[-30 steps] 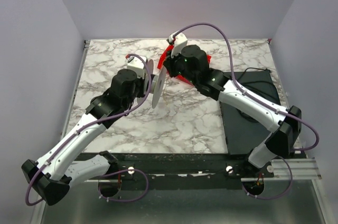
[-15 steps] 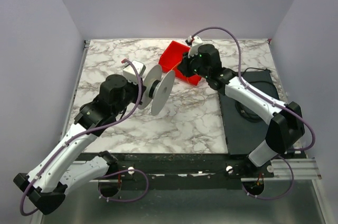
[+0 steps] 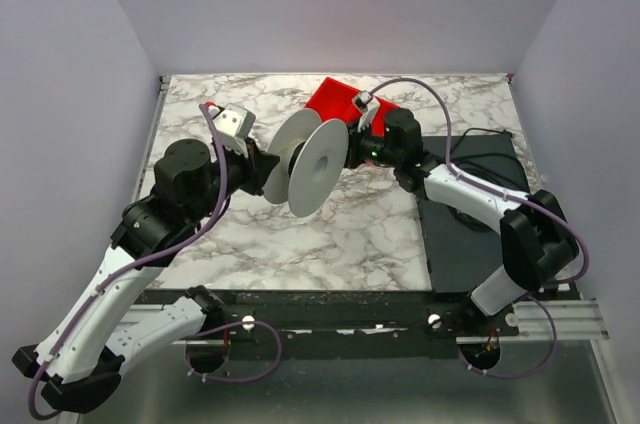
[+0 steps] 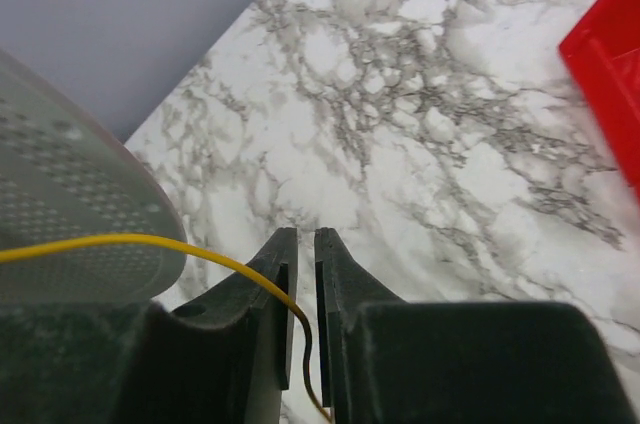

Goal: Wrap the cables

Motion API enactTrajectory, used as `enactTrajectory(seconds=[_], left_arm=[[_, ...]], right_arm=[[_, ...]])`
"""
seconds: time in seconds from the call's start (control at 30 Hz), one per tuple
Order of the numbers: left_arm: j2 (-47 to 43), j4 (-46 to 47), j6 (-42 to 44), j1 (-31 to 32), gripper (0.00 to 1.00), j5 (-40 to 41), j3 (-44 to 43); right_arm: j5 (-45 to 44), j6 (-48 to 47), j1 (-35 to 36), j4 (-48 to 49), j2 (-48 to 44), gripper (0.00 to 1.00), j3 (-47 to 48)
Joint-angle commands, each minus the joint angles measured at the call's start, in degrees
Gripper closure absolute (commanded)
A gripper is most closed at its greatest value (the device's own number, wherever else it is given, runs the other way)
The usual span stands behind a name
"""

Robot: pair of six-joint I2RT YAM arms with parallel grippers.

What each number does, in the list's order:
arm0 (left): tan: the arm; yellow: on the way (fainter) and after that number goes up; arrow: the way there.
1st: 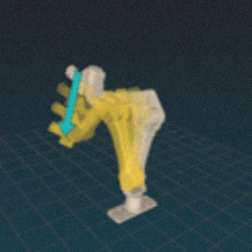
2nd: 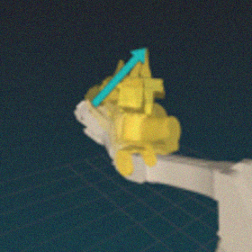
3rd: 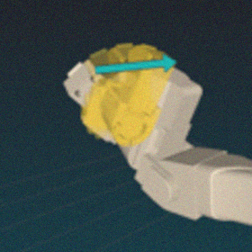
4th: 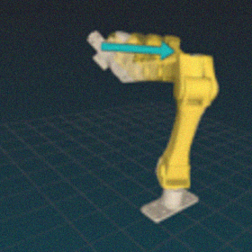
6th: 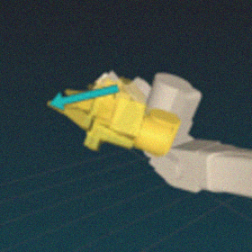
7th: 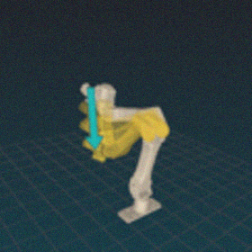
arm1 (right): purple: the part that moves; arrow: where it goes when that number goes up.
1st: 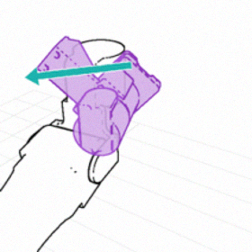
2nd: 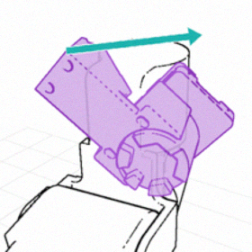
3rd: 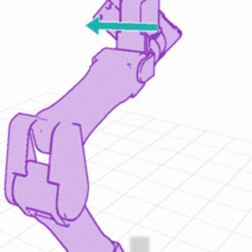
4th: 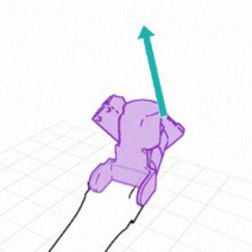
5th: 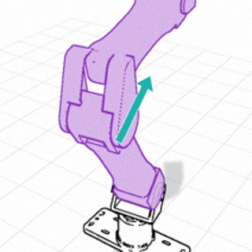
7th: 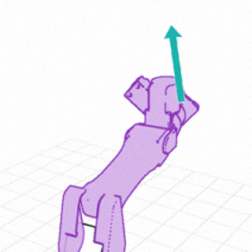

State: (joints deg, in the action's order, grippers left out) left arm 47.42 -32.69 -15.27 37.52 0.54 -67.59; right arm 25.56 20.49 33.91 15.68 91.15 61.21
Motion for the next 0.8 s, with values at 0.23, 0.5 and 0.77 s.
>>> enactTrajectory(seconds=[0.23, 0.5, 0.77], left_arm=[[-2.5, 7.7, -9.5, 0.0, 1.0, 3.1, -3.0], [-3.4, 11.2, -13.6, 0.0, 1.0, 10.3, -2.3], [-1.5, 12.5, -16.7, 0.1, 1.0, 21.1, -2.8]], right_arm=[[13.3, 13.6, 0.0, 22.3, 4.5, 0.71, -7.5], [19.9, 28.1, 0.5, 42.3, 11.9, 0.65, -10.2], [20.7, 36.6, 5.4, 53.9, 15.6, 0.68, -11.4]])
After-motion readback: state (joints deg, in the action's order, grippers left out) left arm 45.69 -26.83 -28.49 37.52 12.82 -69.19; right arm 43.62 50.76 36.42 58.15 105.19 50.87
